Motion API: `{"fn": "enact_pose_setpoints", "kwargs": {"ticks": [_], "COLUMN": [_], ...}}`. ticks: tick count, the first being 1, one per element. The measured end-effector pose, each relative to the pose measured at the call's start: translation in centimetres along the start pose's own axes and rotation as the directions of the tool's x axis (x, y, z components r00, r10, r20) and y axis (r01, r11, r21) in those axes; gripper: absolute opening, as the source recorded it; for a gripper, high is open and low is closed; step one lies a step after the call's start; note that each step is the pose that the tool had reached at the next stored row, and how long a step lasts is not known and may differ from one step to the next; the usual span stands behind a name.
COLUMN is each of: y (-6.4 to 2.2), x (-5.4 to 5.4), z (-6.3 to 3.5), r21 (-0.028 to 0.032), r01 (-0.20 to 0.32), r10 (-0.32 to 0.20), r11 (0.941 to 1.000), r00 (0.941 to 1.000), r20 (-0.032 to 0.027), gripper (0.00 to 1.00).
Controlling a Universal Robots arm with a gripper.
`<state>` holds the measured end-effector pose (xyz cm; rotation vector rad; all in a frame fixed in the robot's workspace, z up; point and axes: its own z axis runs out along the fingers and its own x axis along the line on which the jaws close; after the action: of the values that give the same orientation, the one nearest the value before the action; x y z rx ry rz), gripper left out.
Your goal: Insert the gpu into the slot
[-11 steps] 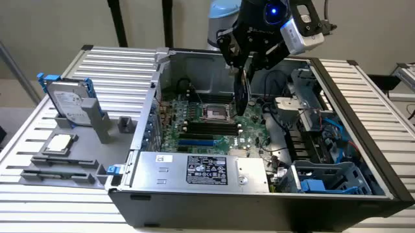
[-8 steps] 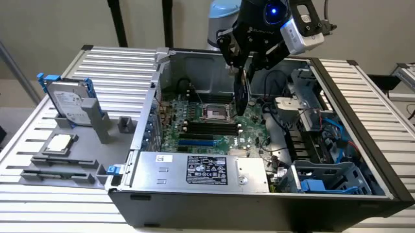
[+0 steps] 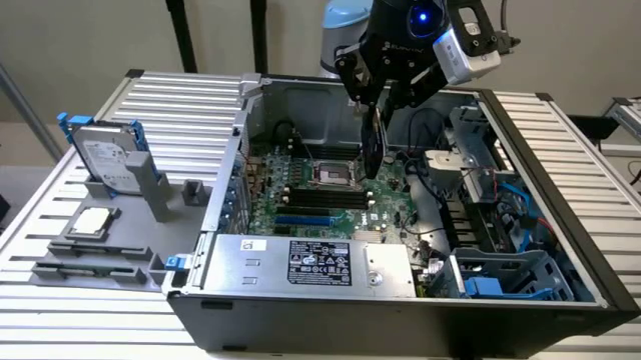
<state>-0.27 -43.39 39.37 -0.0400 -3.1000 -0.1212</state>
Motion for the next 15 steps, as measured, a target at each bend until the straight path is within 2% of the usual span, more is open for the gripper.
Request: {"fn": "enact_pose_setpoints", "kwargs": {"ticks": [4, 8, 12, 15], "y": [0.0, 0.0, 0.0, 0.0], "x": [0.01, 0.02, 0.01, 0.01], "z": [0.01, 0.06, 0.1, 0.13], "r21": [0.0003, 0.0029, 0.0051, 0.0065], "r01": [0.005, 0.077, 0.149, 0.202], "r10": [-0.005, -0.077, -0.149, -0.202], "r11": [1.0, 0.997, 0.9889, 0.9794], "r00": [1.0, 0.997, 0.9888, 0.9793], "r20": [-0.0001, -0.0058, -0.0116, -0.0161], "gripper": [0.26, 0.26, 0.26, 0.26]}}
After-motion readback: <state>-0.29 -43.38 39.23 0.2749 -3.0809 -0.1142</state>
